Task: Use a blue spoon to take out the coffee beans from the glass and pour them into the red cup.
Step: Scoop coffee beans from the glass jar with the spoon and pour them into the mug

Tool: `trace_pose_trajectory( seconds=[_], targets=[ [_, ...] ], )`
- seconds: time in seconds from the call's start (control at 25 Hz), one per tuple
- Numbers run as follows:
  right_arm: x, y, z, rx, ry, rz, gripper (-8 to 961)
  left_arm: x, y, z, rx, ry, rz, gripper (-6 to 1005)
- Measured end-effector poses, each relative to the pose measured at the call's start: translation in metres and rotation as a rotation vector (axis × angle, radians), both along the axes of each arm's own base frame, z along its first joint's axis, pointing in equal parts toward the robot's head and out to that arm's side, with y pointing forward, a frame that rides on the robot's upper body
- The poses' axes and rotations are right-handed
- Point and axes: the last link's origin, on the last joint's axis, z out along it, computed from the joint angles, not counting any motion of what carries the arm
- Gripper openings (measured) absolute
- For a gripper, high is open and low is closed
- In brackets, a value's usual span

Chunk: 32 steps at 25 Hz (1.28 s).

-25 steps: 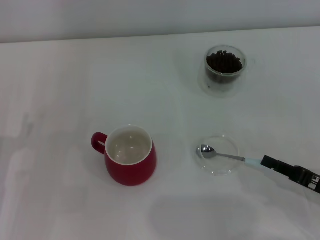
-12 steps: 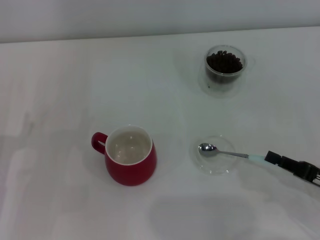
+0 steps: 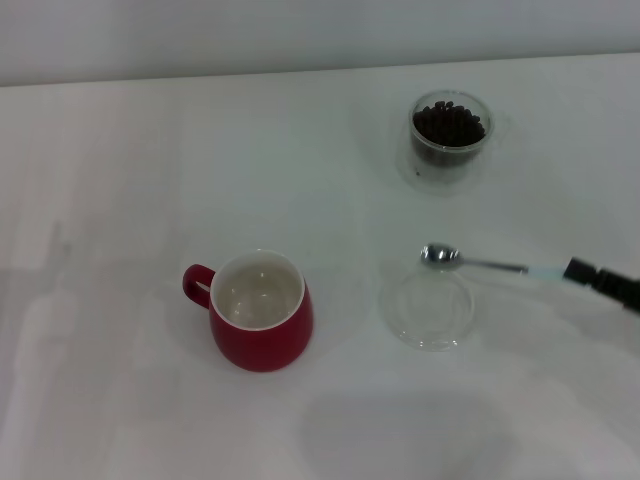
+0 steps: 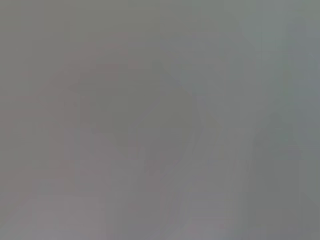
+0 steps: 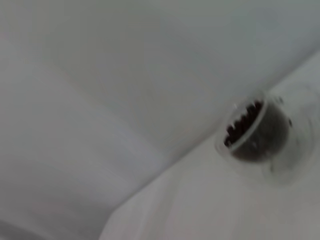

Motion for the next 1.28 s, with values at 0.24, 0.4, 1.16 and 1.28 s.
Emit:
trace_pose_trajectory(
  seconds=[0.24, 0.4, 1.16, 1.28],
  targets=[
    [-0.009, 0.028, 0.026, 0.079, -0.024, 0.078, 148, 0.001, 0.002, 0.000, 0.000, 0.000, -0.005, 891],
    [-0.018, 0.051, 0.043, 0.147, -0.053, 0.140, 148, 0.002, 0.003, 0.000, 0.000, 0.000, -0.008, 892],
    [-0.043, 0.122, 0.077, 0.305, -0.366, 0.329, 150, 0.005, 0.006, 0.000, -0.003, 0.000, -0.016, 891],
    [-0.044, 0.124, 0.073, 0.292, -0.410, 0.359, 150, 0.005, 0.007, -0.001, -0.004, 0.000, -0.015, 891]
  ],
)
